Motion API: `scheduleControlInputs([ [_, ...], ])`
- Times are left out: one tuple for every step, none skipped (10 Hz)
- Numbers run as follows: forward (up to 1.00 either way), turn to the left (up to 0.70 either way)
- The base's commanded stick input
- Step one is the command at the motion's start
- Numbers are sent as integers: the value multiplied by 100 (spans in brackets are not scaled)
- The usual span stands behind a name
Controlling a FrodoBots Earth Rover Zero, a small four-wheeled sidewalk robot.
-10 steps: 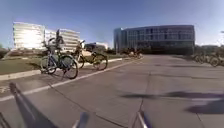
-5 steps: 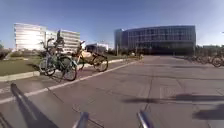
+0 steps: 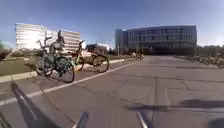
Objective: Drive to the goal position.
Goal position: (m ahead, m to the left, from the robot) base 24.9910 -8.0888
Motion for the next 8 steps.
scheduleControlInputs([
  [45, 0],
  [45, 0],
  [45, 0],
  [45, 0],
  [45, 0],
  [45, 0],
  [45, -16],
  [45, -27],
])
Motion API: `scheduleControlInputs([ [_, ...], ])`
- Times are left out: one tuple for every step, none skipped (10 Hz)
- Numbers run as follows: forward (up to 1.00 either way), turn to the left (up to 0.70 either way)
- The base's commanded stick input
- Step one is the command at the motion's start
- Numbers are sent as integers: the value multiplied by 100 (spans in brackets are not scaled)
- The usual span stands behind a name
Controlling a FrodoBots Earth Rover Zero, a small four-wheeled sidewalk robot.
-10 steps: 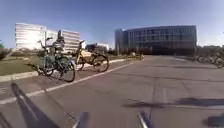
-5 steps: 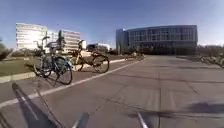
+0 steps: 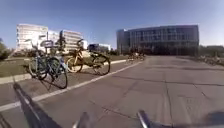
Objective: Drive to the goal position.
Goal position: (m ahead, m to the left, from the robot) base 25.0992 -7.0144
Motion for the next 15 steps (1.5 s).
scheduleControlInputs([
  [45, -27],
  [45, -27],
  [45, -27],
  [45, -27],
  [45, -27],
  [45, -27],
  [45, -27],
  [45, -27],
  [45, -27],
  [45, -27],
  [45, -27],
  [45, -27],
  [45, -27],
  [45, -27],
  [45, -27],
])
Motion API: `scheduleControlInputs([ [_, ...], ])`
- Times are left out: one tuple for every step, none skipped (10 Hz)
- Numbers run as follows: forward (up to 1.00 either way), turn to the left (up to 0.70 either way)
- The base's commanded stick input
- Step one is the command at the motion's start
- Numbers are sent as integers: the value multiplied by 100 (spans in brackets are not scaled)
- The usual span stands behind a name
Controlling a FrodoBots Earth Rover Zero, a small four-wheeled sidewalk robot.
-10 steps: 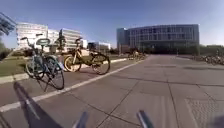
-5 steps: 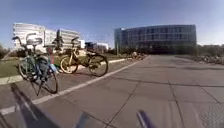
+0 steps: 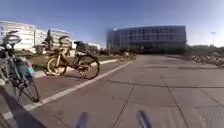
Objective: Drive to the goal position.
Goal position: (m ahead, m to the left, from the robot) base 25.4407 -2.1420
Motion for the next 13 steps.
scheduleControlInputs([
  [45, -27],
  [45, -27],
  [45, -27],
  [45, -27],
  [45, -27],
  [45, -27],
  [45, -27],
  [45, -27],
  [45, -27],
  [45, -27],
  [45, -27],
  [45, -27],
  [45, -27],
])
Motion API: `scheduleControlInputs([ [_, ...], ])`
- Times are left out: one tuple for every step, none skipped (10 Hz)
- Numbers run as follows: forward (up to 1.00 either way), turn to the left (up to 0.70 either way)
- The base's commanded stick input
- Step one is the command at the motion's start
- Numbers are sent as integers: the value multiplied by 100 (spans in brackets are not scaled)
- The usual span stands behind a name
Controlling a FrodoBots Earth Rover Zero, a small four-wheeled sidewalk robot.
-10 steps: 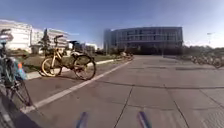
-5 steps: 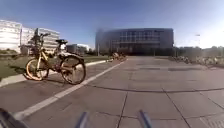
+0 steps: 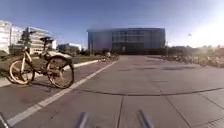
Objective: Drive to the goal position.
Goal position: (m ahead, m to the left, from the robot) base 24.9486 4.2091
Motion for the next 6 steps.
scheduleControlInputs([
  [45, -27],
  [45, -25],
  [45, -12],
  [45, 0],
  [45, 0],
  [45, 0],
])
